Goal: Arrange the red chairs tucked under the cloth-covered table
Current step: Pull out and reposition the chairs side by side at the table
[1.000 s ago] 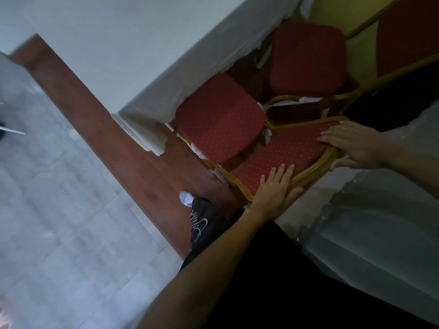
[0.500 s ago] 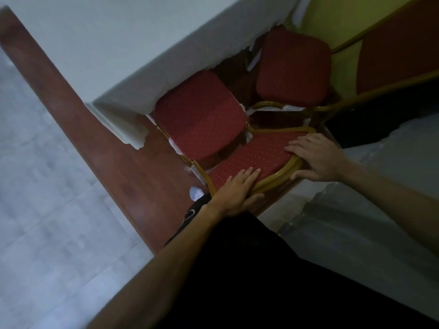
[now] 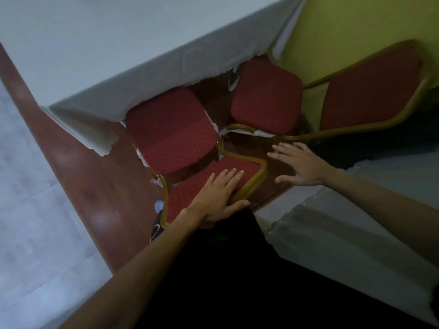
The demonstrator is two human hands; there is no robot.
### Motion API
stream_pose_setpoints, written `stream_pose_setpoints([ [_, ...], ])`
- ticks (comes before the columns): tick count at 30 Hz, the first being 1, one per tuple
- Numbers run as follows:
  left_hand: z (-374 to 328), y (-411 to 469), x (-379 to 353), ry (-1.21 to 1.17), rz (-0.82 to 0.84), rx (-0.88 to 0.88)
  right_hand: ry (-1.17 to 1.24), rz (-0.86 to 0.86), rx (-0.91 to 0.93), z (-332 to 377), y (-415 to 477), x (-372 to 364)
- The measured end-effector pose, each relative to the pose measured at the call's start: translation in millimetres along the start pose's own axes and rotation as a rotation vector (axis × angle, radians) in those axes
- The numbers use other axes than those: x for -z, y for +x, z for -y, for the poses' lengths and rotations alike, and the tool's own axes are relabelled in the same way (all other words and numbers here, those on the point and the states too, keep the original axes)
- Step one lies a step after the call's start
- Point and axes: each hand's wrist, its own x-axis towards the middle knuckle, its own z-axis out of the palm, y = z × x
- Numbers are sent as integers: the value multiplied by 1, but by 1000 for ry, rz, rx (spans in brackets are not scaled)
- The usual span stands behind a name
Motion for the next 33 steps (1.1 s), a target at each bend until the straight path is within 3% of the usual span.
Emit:
stream_pose_setpoints([
  [7,-72,117,-2,22,-116,55,-105,63,-17,-183,-20,30],
  [11,-114,183,-4,20,-102,33,-152,80,-44,-257,-30,56],
  [19,-157,274,1,-29,-159,59,-268,192,-25,-341,-48,97],
  [27,-207,356,0,-115,-178,-97,-467,275,-123,-415,-90,174],
  [33,-254,426,-11,-209,-231,-117,-552,479,-204,-492,-94,208],
])
